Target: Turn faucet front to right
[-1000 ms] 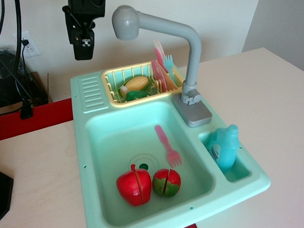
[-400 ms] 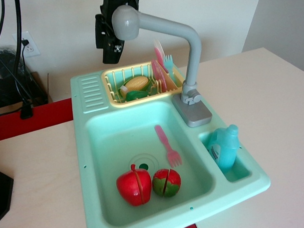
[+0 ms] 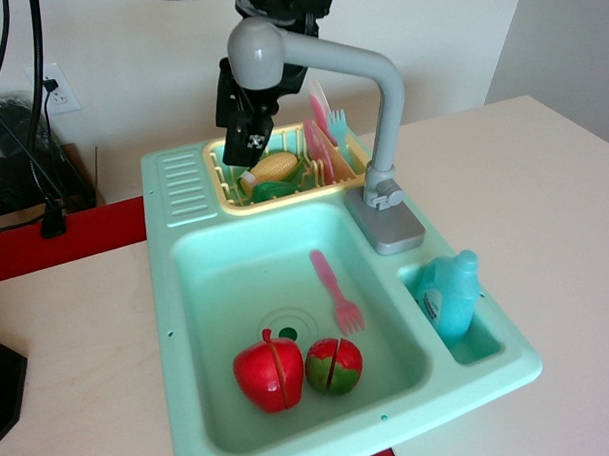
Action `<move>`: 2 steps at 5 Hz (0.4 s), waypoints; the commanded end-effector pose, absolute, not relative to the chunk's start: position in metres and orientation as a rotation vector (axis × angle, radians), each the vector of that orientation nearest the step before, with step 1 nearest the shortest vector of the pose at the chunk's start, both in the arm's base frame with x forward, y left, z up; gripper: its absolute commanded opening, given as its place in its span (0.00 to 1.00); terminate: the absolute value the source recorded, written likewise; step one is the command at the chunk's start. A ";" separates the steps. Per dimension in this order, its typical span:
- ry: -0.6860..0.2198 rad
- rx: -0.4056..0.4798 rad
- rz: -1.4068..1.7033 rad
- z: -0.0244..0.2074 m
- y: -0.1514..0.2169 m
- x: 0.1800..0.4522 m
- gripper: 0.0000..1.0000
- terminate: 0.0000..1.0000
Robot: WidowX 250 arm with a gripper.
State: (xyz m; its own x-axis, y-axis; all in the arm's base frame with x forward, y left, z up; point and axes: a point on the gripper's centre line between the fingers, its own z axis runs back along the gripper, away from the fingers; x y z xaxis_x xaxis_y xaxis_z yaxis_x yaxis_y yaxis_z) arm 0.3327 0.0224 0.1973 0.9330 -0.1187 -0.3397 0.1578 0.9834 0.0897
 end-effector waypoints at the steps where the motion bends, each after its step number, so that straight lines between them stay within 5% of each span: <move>1: 0.268 0.131 -0.275 0.223 -0.034 0.317 1.00 0.00; 2: 0.271 0.143 -0.329 0.219 -0.055 0.318 1.00 0.00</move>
